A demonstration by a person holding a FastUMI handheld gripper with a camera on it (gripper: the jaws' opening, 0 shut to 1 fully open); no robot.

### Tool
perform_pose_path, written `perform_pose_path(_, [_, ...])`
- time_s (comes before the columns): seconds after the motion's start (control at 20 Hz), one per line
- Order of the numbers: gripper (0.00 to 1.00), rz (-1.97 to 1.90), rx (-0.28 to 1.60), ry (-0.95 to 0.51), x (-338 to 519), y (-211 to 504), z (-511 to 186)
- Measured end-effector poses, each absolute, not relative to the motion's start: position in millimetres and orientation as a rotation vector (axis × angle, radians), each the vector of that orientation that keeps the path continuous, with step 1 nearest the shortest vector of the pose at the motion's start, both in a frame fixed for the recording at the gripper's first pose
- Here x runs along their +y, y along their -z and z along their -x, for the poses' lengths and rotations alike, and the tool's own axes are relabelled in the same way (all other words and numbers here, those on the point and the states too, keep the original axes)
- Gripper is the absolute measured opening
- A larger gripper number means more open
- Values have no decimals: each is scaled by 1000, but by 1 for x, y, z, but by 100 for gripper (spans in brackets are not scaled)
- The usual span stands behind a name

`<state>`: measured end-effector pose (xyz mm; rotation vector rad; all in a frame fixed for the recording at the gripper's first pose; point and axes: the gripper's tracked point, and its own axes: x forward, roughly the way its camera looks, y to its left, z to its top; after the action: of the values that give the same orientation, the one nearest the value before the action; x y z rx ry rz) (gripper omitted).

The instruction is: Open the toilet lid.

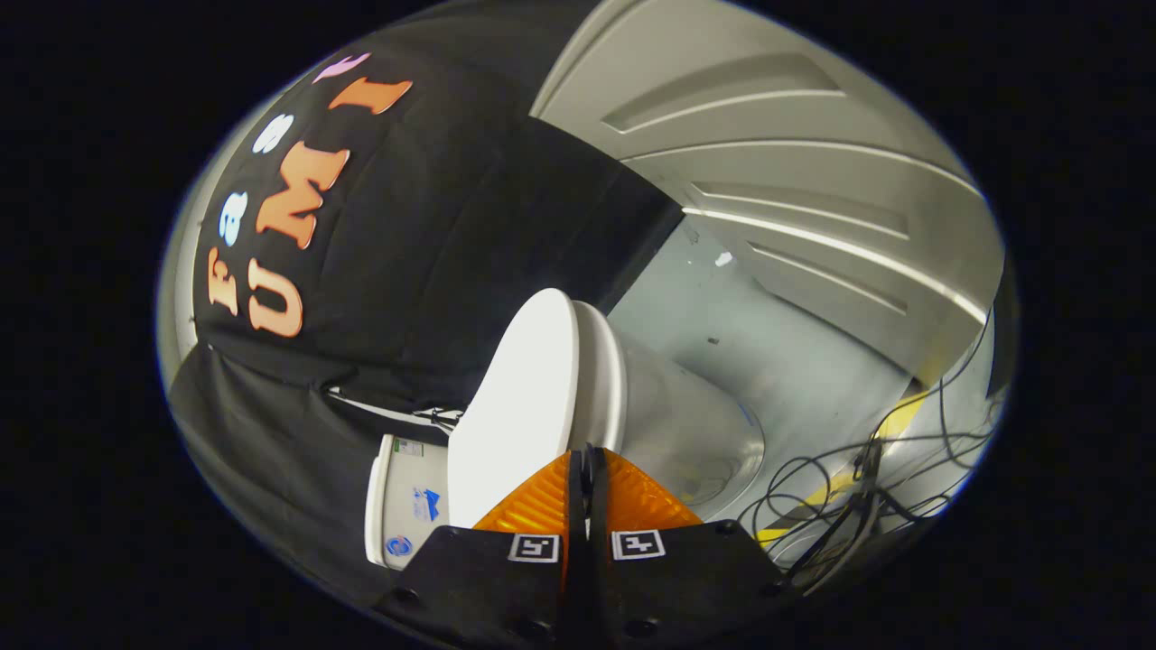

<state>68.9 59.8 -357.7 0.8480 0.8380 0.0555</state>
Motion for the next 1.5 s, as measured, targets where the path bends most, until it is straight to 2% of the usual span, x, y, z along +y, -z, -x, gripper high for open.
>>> perform_pose_path(0.25, [8,-753,745,-116,70,324,-72])
perform_pose_path(0.7, [8,-537,559,-57,84,279,-109])
perform_pose_path(1.15, [8,-245,414,-237,178,157,-125])
perform_pose_path(1.5, [8,-122,372,-277,227,112,-122])
